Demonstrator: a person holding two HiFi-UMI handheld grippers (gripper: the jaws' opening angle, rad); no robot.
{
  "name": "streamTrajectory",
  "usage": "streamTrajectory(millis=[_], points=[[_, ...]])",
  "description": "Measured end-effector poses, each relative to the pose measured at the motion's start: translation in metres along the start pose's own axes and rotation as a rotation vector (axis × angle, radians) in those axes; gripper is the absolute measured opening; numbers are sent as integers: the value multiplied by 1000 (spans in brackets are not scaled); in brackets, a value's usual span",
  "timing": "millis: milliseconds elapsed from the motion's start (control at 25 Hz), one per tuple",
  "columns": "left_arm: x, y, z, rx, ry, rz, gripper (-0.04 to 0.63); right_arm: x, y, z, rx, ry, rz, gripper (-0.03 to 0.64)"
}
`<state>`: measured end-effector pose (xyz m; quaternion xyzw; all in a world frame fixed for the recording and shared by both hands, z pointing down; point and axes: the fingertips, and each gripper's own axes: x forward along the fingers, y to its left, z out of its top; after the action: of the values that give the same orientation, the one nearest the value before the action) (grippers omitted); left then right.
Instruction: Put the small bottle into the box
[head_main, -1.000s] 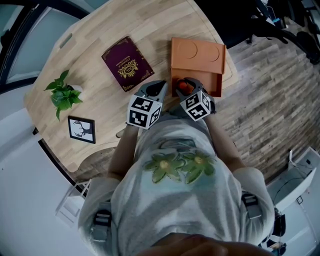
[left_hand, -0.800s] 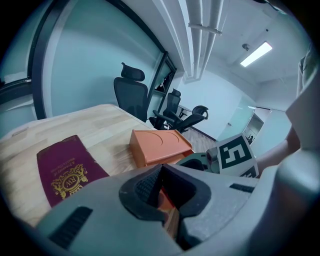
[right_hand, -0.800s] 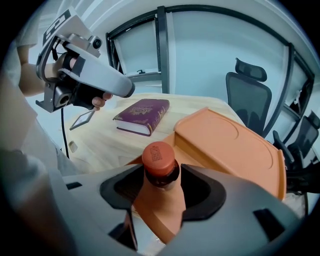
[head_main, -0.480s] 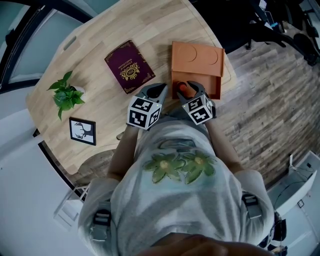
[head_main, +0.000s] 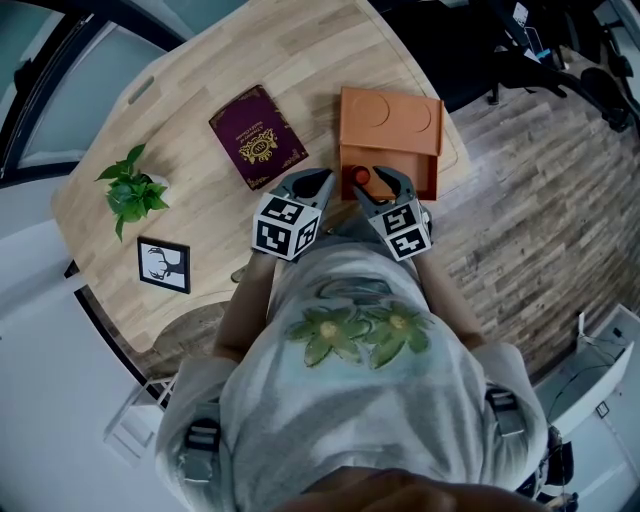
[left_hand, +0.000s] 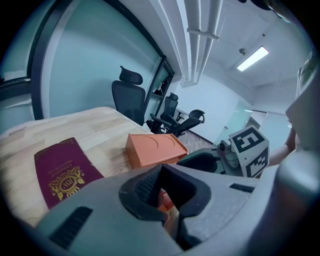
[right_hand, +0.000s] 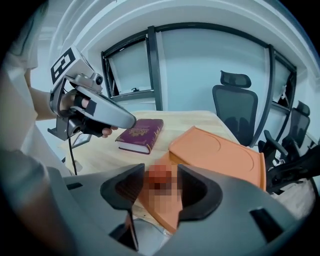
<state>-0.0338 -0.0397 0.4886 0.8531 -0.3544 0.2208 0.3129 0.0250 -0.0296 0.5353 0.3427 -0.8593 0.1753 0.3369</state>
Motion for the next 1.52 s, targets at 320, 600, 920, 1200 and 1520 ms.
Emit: streamTrajectory(millis=[320, 600, 920, 1200, 1520], points=[[-5, -6, 5, -21, -21, -16, 8, -13, 2, 5, 5, -43, -19, 110], [-8, -11, 4, -18, -32, -19, 8, -24, 2, 12, 52, -72, -26, 11], [-11, -15, 4, -14, -43, -20, 8, -31, 4, 20, 37, -82, -44, 8], [-12, -18, 0, -22, -43, -26, 8, -33, 4, 17, 26, -74, -65, 8], [-13, -22, -3, -23, -41, -34, 8, -36, 5, 14, 21, -60, -77, 8]])
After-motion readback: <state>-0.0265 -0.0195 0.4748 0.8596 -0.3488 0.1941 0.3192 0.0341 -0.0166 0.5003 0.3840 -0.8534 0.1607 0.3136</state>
